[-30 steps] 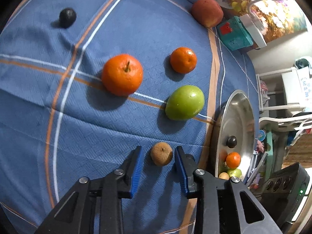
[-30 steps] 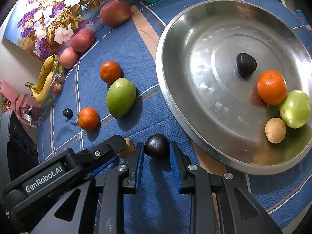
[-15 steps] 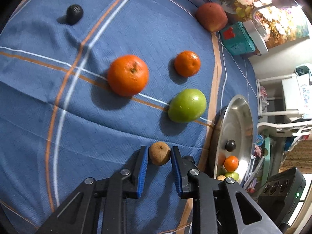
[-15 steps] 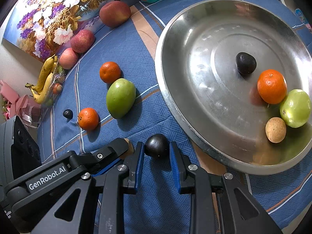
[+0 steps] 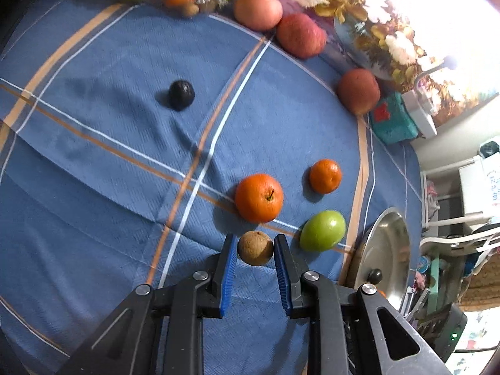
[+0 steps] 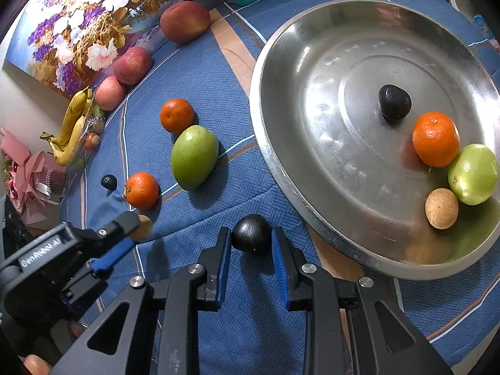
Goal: Organize fruits
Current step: 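Carry the plum and kiwi over the steel plate and open both grippers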
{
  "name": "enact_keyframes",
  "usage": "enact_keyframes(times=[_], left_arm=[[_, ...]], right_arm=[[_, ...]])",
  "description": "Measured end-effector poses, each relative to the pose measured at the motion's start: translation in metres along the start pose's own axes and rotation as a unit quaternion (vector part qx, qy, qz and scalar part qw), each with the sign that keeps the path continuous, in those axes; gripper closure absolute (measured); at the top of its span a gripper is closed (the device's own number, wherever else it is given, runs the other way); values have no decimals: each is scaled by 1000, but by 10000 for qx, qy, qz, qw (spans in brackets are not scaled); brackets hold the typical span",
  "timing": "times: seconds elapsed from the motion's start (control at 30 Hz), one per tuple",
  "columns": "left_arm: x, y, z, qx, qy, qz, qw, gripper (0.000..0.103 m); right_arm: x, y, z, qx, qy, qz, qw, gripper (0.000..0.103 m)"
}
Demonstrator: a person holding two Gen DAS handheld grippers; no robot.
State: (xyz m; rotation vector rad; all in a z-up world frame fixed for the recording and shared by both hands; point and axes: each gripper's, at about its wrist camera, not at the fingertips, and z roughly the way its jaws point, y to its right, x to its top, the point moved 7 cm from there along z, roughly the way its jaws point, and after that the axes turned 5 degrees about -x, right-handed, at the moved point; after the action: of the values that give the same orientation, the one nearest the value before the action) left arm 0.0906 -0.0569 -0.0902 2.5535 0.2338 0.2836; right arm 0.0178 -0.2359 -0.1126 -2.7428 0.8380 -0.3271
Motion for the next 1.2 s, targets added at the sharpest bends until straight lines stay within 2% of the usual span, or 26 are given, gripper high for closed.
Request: enact_keyframes(times=[0.53, 0.73, 0.83, 0.97, 1.03, 1.13, 1.2], left_arm=[[2, 25, -10, -140, 172, 231, 9995, 77], [-4, 47, -11, -170, 200, 613, 9978, 77], [-16, 69, -7, -284, 130, 957, 9949, 77], [-37, 99, 5, -453, -53, 1454, 9883, 77], [-47, 112, 12, -522, -132, 1685, 9842, 77], [-62, 129, 22, -617, -195, 2068, 9763, 77], [-73, 137, 29, -616, -214, 2316, 9706, 77]], right_arm=[[0, -18, -14, 197, 130, -243, 9994, 76], [10, -16, -35, 321, 463, -186, 9982, 76], [20, -2, -50, 282, 739, 72, 9968, 76], [36, 25, -69, -229, 1220, 331, 9917, 76], [40, 41, -74, -229, 1311, 630, 9891, 76], [44, 65, -81, -548, 1438, 880, 9842, 76], [46, 74, -83, -618, 1457, 1009, 9822, 76]])
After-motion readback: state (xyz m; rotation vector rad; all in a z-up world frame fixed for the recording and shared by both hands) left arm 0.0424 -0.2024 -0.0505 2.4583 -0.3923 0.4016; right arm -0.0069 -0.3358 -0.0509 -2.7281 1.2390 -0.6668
